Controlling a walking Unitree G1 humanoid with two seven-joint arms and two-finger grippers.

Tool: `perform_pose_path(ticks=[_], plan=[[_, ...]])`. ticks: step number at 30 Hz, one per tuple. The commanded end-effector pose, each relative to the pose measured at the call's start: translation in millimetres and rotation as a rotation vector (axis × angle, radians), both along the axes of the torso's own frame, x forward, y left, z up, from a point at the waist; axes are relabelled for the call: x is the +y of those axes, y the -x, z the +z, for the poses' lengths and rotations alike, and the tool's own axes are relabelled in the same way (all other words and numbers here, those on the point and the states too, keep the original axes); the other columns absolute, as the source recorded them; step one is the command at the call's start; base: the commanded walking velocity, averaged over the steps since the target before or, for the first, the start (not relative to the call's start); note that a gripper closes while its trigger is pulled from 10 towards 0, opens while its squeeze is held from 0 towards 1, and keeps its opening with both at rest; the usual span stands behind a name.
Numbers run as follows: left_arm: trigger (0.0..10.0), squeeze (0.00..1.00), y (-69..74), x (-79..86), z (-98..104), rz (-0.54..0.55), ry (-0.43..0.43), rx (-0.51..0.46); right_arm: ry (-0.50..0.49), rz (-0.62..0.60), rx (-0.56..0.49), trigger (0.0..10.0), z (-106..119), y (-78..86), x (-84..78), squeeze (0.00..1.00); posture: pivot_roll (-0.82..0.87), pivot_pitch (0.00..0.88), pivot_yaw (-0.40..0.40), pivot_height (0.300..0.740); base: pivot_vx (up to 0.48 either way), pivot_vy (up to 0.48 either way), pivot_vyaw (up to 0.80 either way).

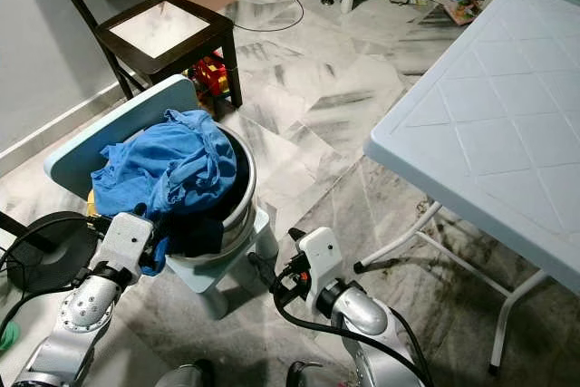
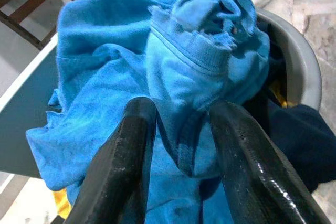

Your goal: Hang hanger

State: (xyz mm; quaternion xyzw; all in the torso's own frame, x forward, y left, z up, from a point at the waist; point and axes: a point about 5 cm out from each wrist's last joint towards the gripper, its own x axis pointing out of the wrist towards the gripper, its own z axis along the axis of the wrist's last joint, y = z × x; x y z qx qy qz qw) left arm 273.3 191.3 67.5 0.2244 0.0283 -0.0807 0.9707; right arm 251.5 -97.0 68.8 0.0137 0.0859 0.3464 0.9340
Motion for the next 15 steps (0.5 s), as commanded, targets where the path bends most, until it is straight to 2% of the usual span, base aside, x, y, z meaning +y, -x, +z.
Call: perform_pose_path(ticks=[1, 10, 15], plan=[[10.0, 1.00, 5.5, -2.4, -12.6, -0.023, -0.048, 0.068, 0.002, -0.003, 0.012, 10.0, -3.8, 2.5, -1.2, 0.00, 0.09, 0.214, -0.046, 0.740, 0.000, 0.000, 0.00], [10.0, 1.00, 3.9, -7.5, -15.1, -0.054, -0.096, 0.075, 0.000, -0.002, 0.010, 10.0, -3.5, 2.4, -0.2, 0.00, 0.09, 0.213, -0.043, 0.740, 0.000, 0.000, 0.00], [10.0, 1.00, -1.5, -6.4, -12.9, -0.048, -0.138, 0.060, -0.002, -0.006, 0.011, 10.0, -3.5, 2.5, -0.1, 0.00, 0.09, 0.213, -0.041, 0.740, 0.000, 0.000, 0.00]])
